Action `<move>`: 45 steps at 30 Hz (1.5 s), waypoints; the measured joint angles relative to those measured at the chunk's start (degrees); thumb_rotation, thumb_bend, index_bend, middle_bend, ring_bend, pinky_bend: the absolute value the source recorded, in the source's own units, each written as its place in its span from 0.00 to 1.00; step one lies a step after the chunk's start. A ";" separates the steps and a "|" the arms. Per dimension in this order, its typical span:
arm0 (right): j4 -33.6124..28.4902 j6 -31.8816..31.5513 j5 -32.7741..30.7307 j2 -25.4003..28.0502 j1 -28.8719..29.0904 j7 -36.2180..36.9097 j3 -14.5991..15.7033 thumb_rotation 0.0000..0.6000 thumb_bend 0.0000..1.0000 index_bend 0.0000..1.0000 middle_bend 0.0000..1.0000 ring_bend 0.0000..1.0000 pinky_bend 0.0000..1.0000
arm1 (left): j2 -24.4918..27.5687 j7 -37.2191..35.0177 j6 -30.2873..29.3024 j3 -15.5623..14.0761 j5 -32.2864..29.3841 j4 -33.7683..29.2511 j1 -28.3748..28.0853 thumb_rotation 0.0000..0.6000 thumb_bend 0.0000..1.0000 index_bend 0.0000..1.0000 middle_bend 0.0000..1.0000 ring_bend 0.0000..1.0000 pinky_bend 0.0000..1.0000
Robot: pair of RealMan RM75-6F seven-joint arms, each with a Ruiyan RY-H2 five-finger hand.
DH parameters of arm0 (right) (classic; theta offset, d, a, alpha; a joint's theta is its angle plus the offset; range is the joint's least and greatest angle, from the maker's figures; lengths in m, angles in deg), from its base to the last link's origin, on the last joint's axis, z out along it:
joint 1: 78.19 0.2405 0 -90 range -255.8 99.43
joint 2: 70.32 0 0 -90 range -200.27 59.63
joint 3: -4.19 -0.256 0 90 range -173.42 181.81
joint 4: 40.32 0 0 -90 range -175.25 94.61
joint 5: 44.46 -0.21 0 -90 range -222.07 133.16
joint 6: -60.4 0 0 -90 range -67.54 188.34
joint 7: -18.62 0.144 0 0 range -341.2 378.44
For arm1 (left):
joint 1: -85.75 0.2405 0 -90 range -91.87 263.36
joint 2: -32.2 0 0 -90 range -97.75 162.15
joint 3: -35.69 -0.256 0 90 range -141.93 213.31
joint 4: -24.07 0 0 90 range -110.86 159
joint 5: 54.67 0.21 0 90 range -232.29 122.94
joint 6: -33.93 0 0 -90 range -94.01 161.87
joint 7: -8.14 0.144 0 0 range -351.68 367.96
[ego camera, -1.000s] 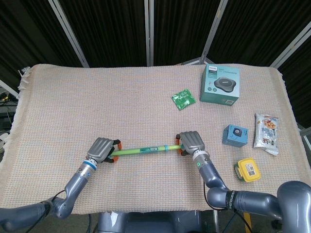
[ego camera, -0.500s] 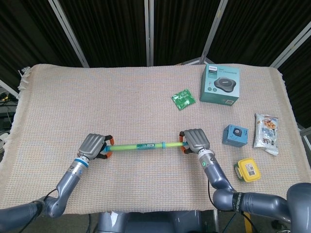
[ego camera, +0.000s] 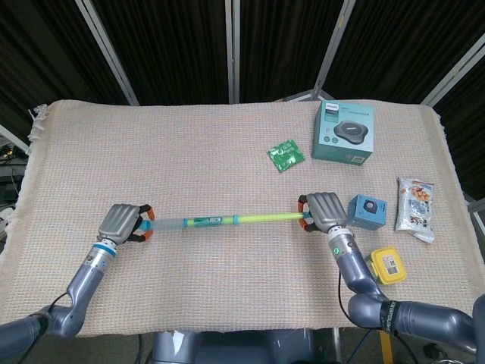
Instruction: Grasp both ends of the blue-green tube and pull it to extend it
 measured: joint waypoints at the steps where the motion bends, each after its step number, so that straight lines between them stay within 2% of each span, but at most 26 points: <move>1: -0.08 -0.02 0.01 0.27 -0.03 -0.04 -0.05 1.00 0.51 0.72 1.00 1.00 1.00 | 0.14 -0.30 0.01 -0.04 0.04 0.41 0.09 1.00 0.56 0.80 0.91 0.87 1.00; 18: -1.40 -0.39 -0.69 4.19 -0.76 -0.50 -0.41 1.00 0.51 0.71 1.00 1.00 1.00 | 2.10 -5.12 0.17 -0.37 0.44 4.57 1.59 1.00 0.56 0.80 0.91 0.87 1.00; 29: -1.41 -0.33 -0.65 4.05 -0.86 -0.47 -0.29 1.00 0.51 0.70 1.00 1.00 1.00 | 2.15 -7.07 0.29 -0.39 1.40 6.15 1.89 1.00 0.56 0.79 0.91 0.87 1.00; 31: -1.30 -0.32 -0.65 3.95 -0.86 -0.45 -0.27 1.00 0.50 0.68 1.00 1.00 1.00 | 2.10 -7.00 0.29 -0.40 1.51 6.28 1.88 1.00 0.56 0.78 0.91 0.87 1.00; 32: -1.26 -0.31 -0.65 3.90 -0.87 -0.42 -0.25 1.00 0.45 0.61 1.00 1.00 1.00 | 2.08 -6.99 0.30 -0.41 1.53 6.32 1.88 1.00 0.55 0.76 0.91 0.87 1.00; 34: -1.19 -0.19 -0.54 3.86 -0.91 -0.30 -0.19 1.00 0.26 0.41 1.00 1.00 1.00 | 2.05 -6.92 0.35 -0.47 1.64 6.42 1.87 1.00 0.50 0.59 0.90 0.87 1.00; 35: -1.18 -0.05 -0.48 3.89 -0.93 -0.25 -0.13 1.00 0.12 0.26 1.00 1.00 1.00 | 2.06 -6.92 0.35 -0.53 1.77 6.45 1.88 1.00 0.43 0.43 0.90 0.87 1.00; 36: -1.20 0.14 -0.46 3.94 -0.96 -0.15 -0.08 1.00 0.05 0.16 1.00 1.00 1.00 | 2.08 -6.95 0.35 -0.59 1.91 6.49 1.88 1.00 0.32 0.24 0.89 0.86 1.00; 37: -1.25 0.39 -0.44 4.05 -1.02 0.06 -0.04 1.00 0.01 0.10 1.00 1.00 1.00 | 2.11 -7.12 0.39 -0.66 2.01 6.53 1.90 1.00 0.22 0.11 0.87 0.86 1.00; 38: -1.31 0.52 -0.37 4.14 -1.07 0.29 -0.03 1.00 0.00 0.04 0.99 1.00 1.00 | 2.17 -7.32 0.48 -0.71 2.06 6.52 1.92 1.00 0.16 0.04 0.87 0.86 1.00; 39: -1.39 0.57 -0.17 4.24 -1.18 0.60 -0.03 1.00 0.00 0.01 0.99 1.00 1.00 | 2.28 -7.57 0.59 -0.75 2.12 6.49 1.94 1.00 0.10 0.00 0.85 0.85 1.00; 40: -1.46 0.52 0.15 4.31 -1.28 0.82 -0.03 1.00 0.00 0.00 0.99 1.00 1.00 | 2.48 -7.92 0.61 -0.80 2.31 6.43 1.98 1.00 0.07 0.00 0.84 0.85 1.00; 45: -2.92 -1.01 4.31 5.56 -2.61 2.79 0.11 1.00 0.00 0.00 0.97 1.00 1.00 | 3.93 -9.02 -1.51 -0.68 3.46 5.35 2.60 1.00 0.06 0.00 0.82 0.85 1.00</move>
